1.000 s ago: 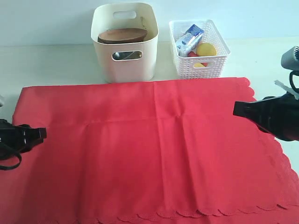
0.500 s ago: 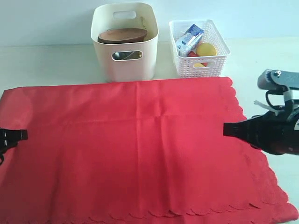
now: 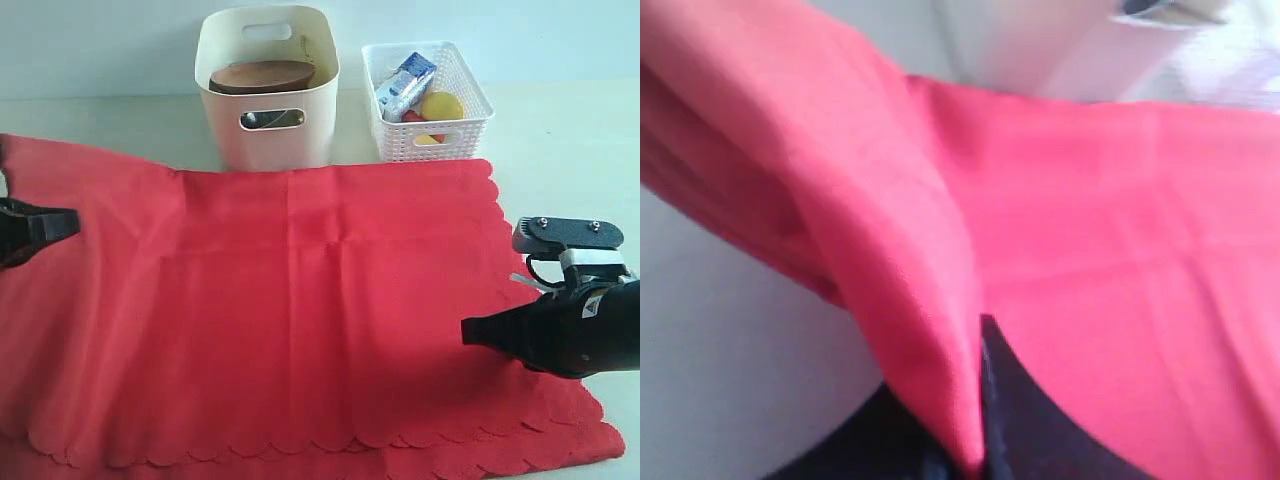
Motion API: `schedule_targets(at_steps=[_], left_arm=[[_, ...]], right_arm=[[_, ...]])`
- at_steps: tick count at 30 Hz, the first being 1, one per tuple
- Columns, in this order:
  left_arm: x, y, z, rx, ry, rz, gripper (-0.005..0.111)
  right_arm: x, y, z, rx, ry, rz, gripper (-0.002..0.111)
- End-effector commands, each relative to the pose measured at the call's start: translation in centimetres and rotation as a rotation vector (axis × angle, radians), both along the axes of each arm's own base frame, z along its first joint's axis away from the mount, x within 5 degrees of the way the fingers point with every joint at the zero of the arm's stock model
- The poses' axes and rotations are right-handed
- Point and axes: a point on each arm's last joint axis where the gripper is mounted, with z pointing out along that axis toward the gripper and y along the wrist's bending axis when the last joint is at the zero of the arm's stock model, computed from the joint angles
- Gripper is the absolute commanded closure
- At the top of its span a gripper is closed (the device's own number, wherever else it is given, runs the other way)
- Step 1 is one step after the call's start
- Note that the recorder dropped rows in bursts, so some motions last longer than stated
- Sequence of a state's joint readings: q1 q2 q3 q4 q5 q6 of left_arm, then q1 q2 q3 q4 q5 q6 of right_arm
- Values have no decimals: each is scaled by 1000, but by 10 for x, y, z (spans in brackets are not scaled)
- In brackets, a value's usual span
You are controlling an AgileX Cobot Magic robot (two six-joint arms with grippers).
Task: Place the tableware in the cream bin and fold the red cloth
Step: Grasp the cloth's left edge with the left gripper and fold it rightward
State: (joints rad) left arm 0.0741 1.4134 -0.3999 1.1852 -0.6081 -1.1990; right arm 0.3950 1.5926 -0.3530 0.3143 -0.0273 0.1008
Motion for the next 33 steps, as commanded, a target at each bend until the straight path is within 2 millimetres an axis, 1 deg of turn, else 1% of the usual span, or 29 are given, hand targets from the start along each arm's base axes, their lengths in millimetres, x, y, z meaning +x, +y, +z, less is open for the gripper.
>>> schedule_targets(at_steps=[1, 3, 4, 5, 6, 7, 8, 9, 10, 13, 15, 17, 20, 22, 25, 29, 31, 33], left_arm=[[5, -23, 32, -118, -7, -167, 107], [8, -41, 44, -133, -22, -253, 107], [10, -59, 53, -128, -45, -324, 107], [11, -74, 61, -127, -60, -363, 107], [13, -94, 70, -113, -74, -390, 107], [14, -109, 73, -94, -76, -409, 107], [16, -132, 78, -61, -96, -438, 107], [18, -148, 76, -39, -92, -457, 107], [19, -161, 76, -35, -89, -471, 107], [25, -197, 67, -38, -38, -507, 107], [30, -219, 57, -29, -4, -558, 107], [34, -240, 52, -25, 32, -589, 107], [40, -264, 51, -24, 55, -638, 107], [43, -278, 58, -61, 64, -660, 107], [49, -293, 58, -95, 75, -680, 107], [55, -303, 50, -113, 105, -707, 107], [59, -308, 45, -122, 123, -708, 107], [64, -314, 42, -124, 119, -711, 107]], right_arm=[[-6, -1, -7, -13, 69, 1, 108], [-7, -1, -6, -12, 69, 1, 108], [-7, -1, -6, -11, 69, 1, 108], [-7, -1, -6, -11, 69, 1, 108], [-7, -1, -6, -11, 69, 1, 108], [-7, -1, -6, -11, 70, 0, 108], [-7, -1, -6, -11, 70, 0, 108], [-7, -1, -6, -11, 70, 0, 108], [-7, -1, -6, -11, 70, 0, 108], [-6, -1, -4, -7, 61, 0, 108], [-5, -1, 2, 3, 36, 0, 108], [-5, -1, 10, 20, 4, 0, 108], [-7, -1, 30, 58, -71, 2, 108], [-9, -2, 49, 94, -152, 2, 108], [-14, -8, 80, 148, -302, -12, 108], [-23, -28, 115, 139, -515, -28, 108], [-30, -40, 131, 154, -608, -84, 108], [-38, -46, 144, 177, -686, -125, 108]])
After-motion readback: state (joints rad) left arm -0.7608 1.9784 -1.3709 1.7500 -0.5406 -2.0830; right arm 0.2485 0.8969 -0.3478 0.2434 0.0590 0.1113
